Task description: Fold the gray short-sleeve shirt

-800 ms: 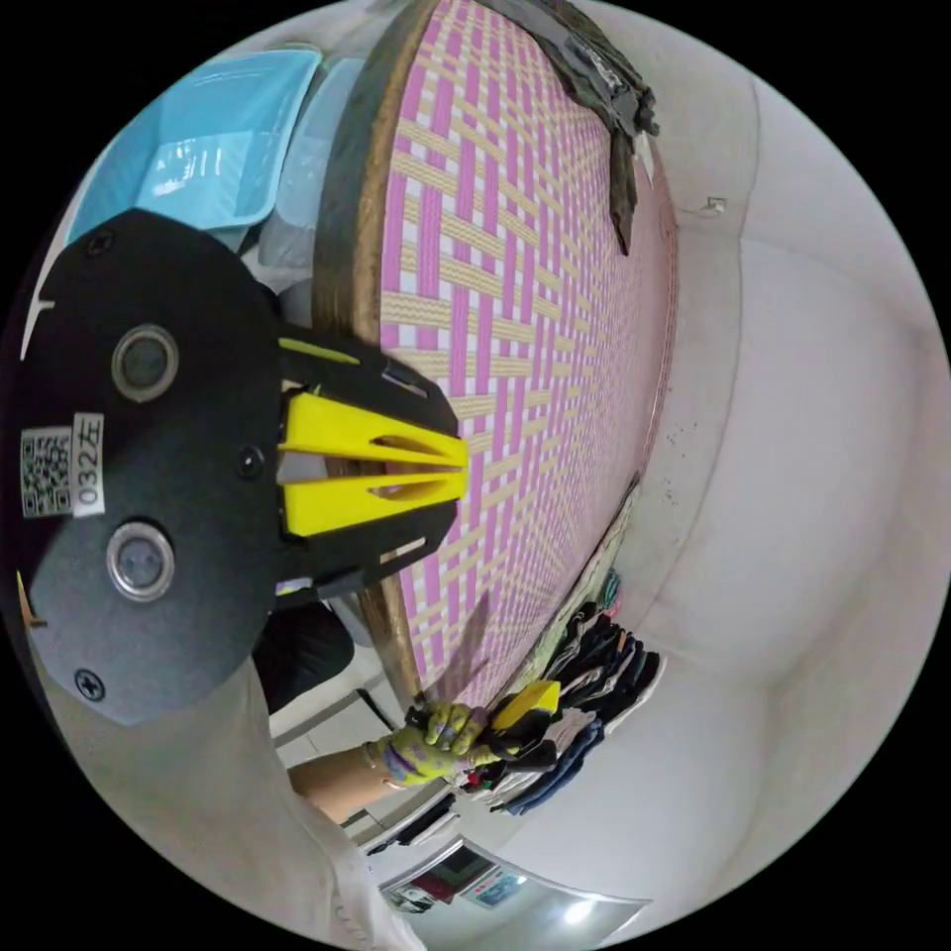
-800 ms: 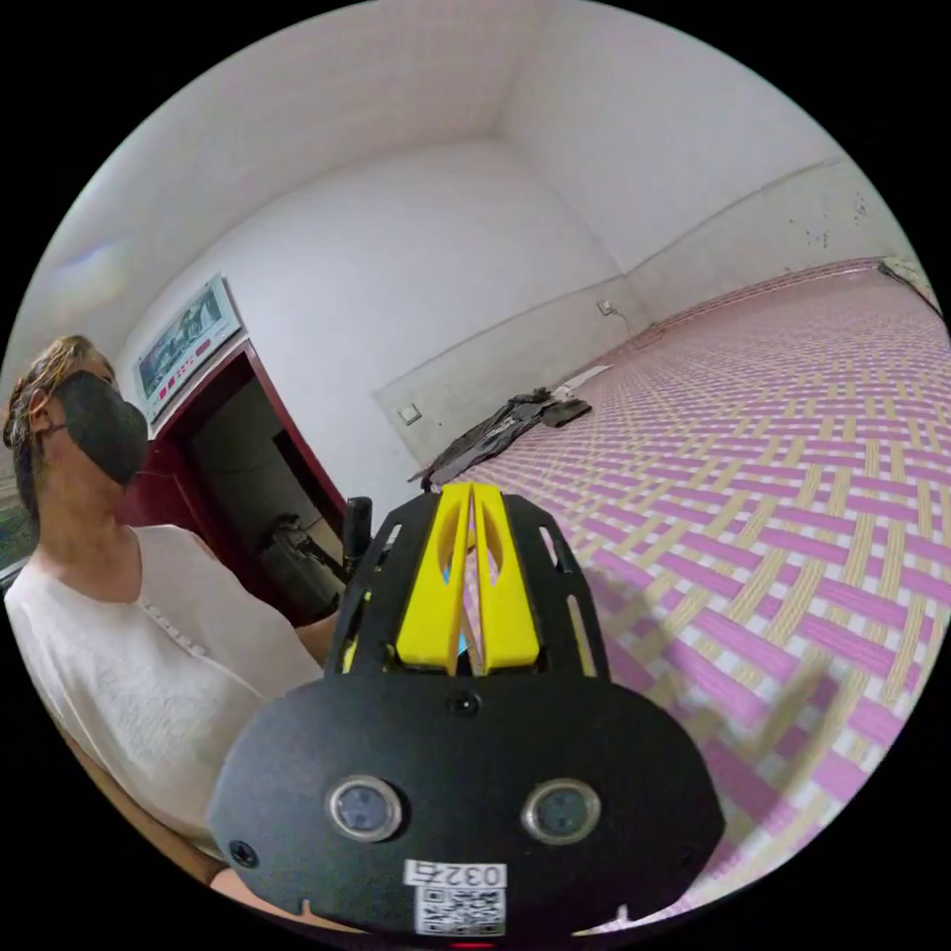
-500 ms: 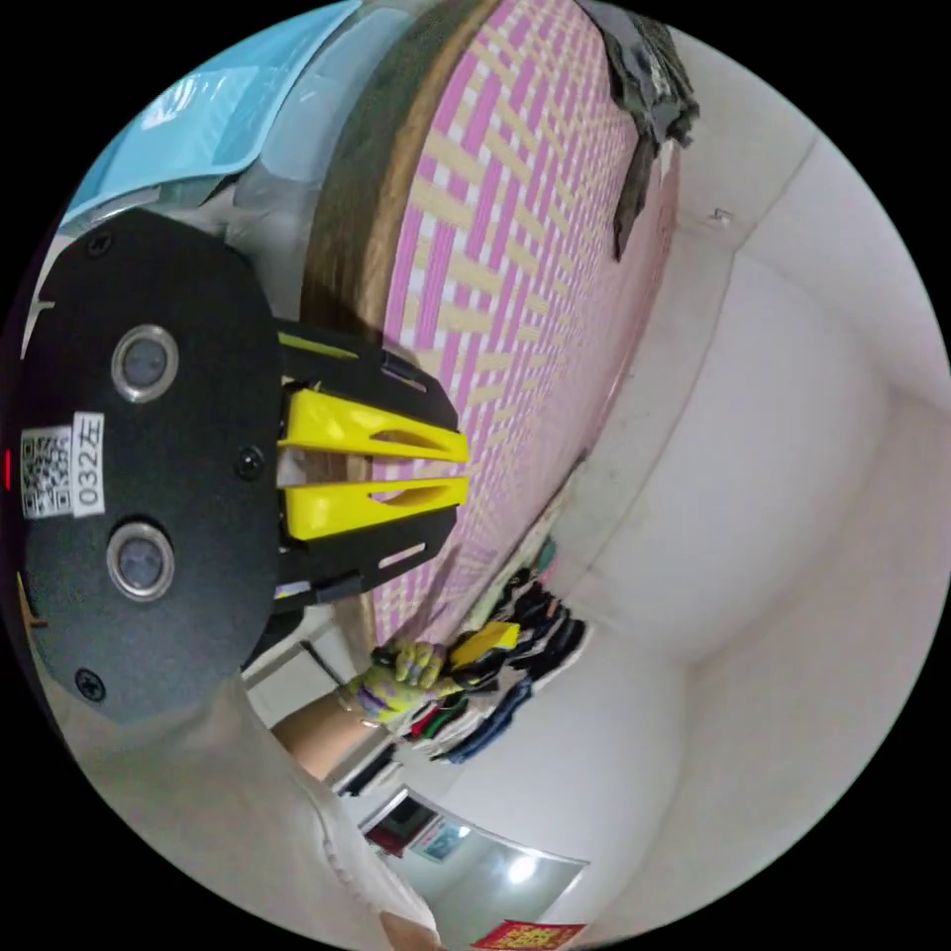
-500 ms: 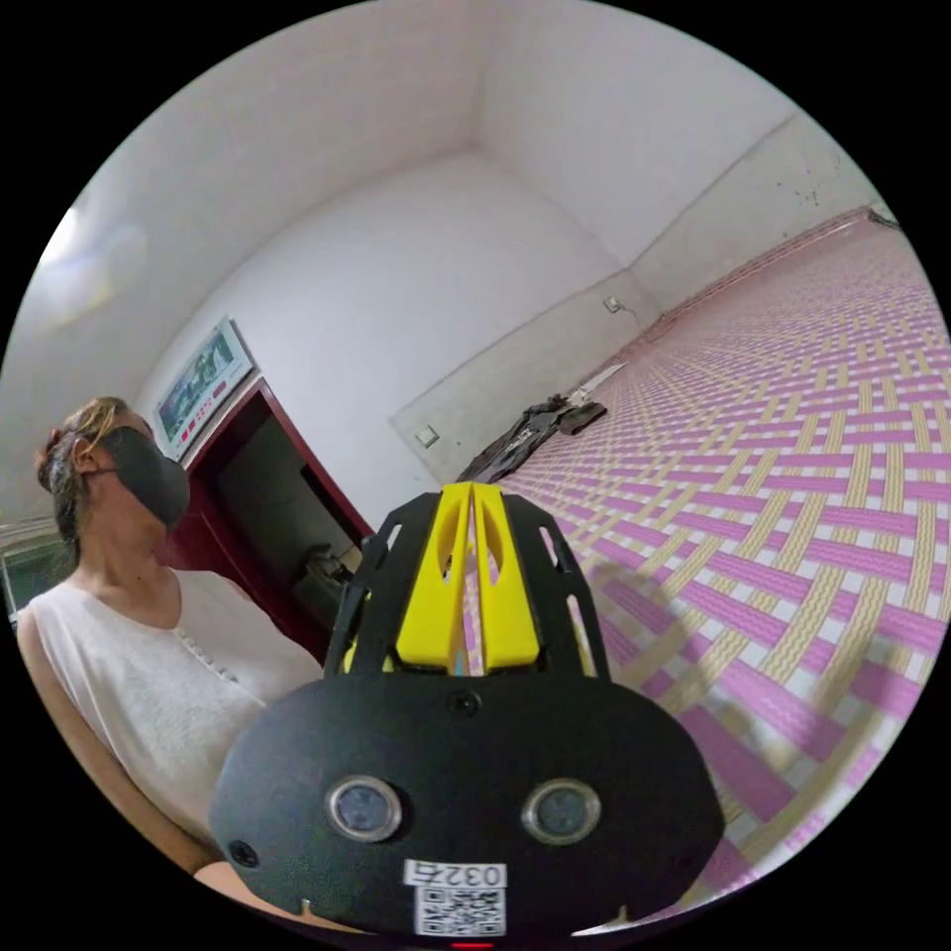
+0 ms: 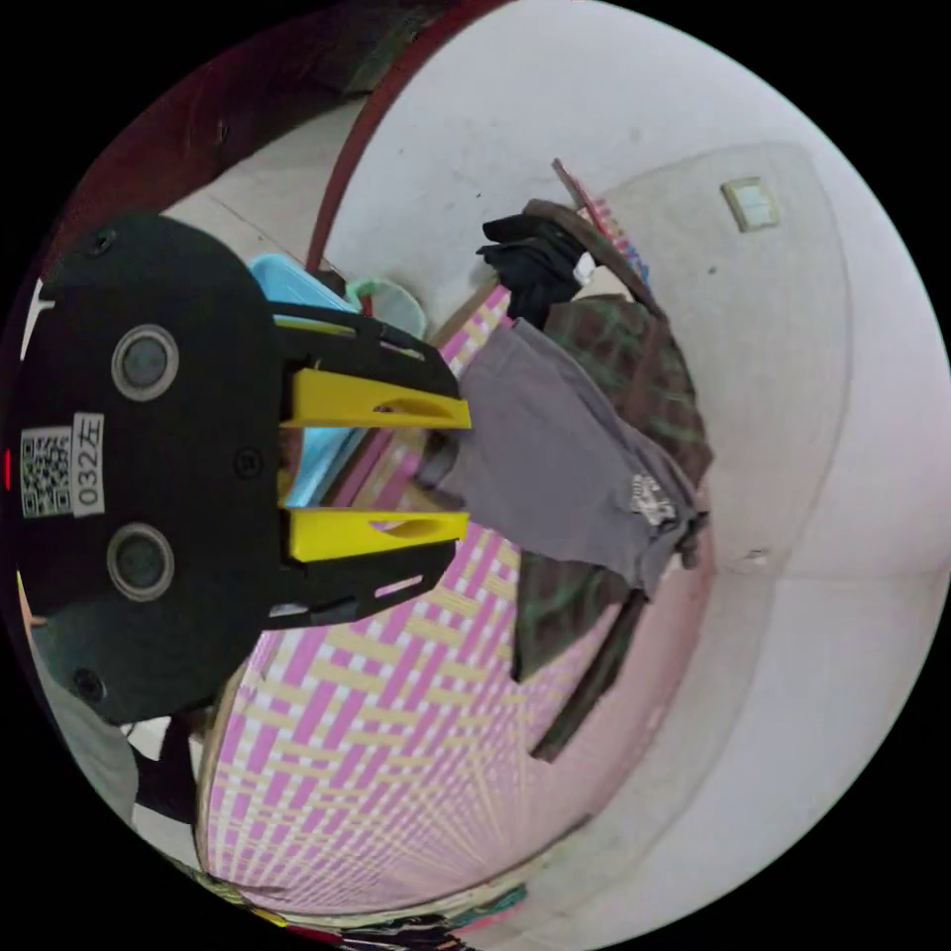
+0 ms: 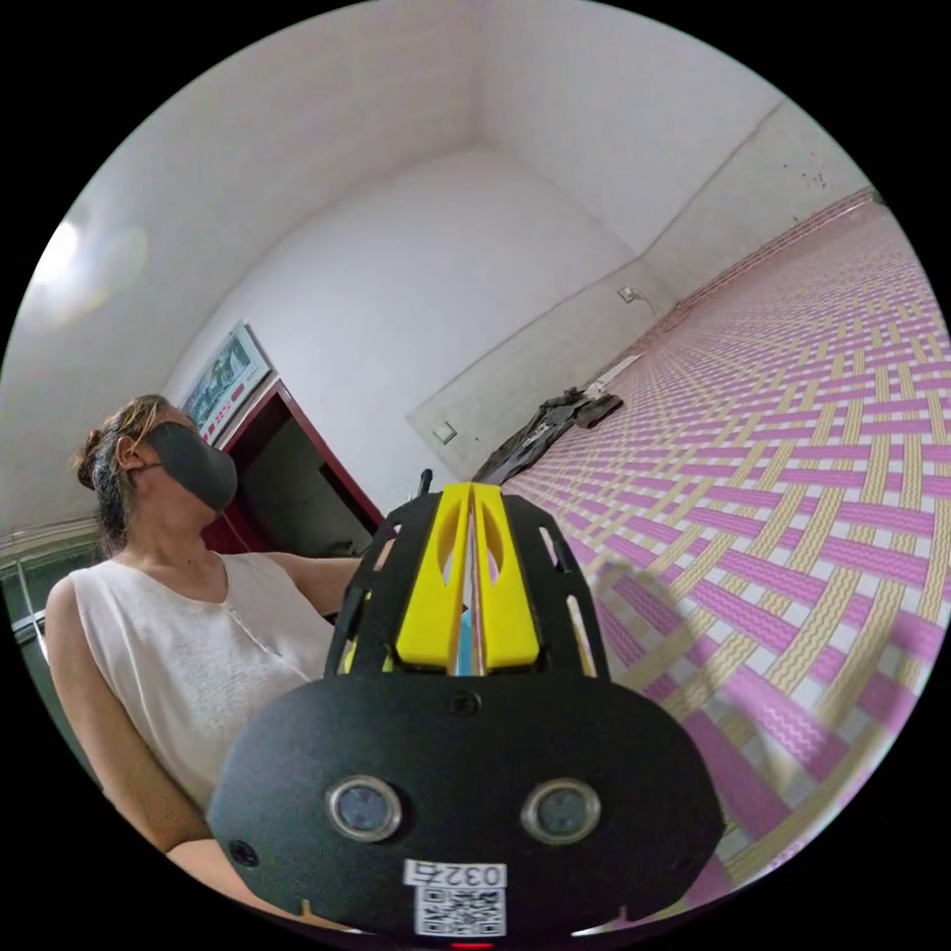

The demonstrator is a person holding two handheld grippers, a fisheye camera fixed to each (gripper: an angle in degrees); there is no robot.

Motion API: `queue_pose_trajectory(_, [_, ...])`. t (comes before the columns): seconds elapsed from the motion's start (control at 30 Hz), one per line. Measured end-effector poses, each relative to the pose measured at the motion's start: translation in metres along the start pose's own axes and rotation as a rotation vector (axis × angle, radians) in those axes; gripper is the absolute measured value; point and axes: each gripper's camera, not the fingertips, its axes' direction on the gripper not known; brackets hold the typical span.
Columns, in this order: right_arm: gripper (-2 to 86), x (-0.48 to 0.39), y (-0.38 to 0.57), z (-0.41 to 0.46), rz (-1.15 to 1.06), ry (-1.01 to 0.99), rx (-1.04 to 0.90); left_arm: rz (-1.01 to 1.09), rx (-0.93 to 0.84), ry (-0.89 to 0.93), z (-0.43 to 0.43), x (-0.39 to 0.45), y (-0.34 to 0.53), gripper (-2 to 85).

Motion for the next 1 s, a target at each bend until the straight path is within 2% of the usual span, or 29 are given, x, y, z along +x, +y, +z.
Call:
queue_pose_trajectory(0.03, [-1.0, -0.001, -0.002, -0.004, -0.001, 0.000, 0.005, 0.025, -0.043, 0.002, 0.008, 0.001, -0.006, 7.5])
queue_pose_trajectory(0.13, [-1.0, -0.002, -0.008, -0.009, -0.003, -0.005, 0.004, -0.019, -0.005, -0.030, -0.004, 0.001, -0.008, 4.5])
queue_pose_trajectory(0.2, [-1.0, -0.002, -0.011, -0.012, -0.004, -0.014, 0.003, -0.033, 0.003, 0.021, -0.013, 0.006, -0.011, 3.9])
queue_pose_trajectory(0.27, [-1.0, -0.004, -0.015, -0.014, -0.009, -0.023, 0.003, 0.021, 0.054, 0.282, -0.030, 0.033, -0.014, 3.8])
queue_pose_trajectory(0.3, [-1.0, -0.004, -0.016, -0.014, -0.010, -0.026, 0.004, 0.036, 0.072, 0.329, -0.036, 0.045, -0.013, 3.8])
queue_pose_trajectory(0.37, [-1.0, -0.006, -0.019, -0.015, -0.013, -0.029, 0.009, 0.113, 0.078, 0.452, -0.059, 0.110, -0.009, 3.4])
queue_pose_trajectory(0.43, [-1.0, -0.008, -0.022, -0.015, -0.019, -0.037, 0.010, 0.209, 0.010, 0.404, -0.080, 0.172, -0.002, 2.8])
queue_pose_trajectory(0.53, [-1.0, -0.010, -0.025, -0.014, -0.017, -0.052, 0.024, 0.342, 0.019, 0.451, -0.129, 0.264, 0.022, 1.4])
queue_pose_trajectory(0.67, [-1.0, -0.012, -0.028, -0.013, -0.009, -0.057, 0.071, 0.467, -0.013, 0.709, -0.179, 0.372, 0.065, 0.5])
queue_pose_trajectory(0.8, [-1.0, -0.018, -0.026, -0.016, -0.017, -0.037, 0.179, 0.599, -0.086, 0.854, -0.210, 0.473, 0.110, 0.0])
queue_pose_trajectory(1.0, [-0.9, -0.027, -0.006, -0.037, 0.075, 0.022, 0.461, 0.810, -0.392, 1.312, -0.227, 0.620, 0.166, 0.8])
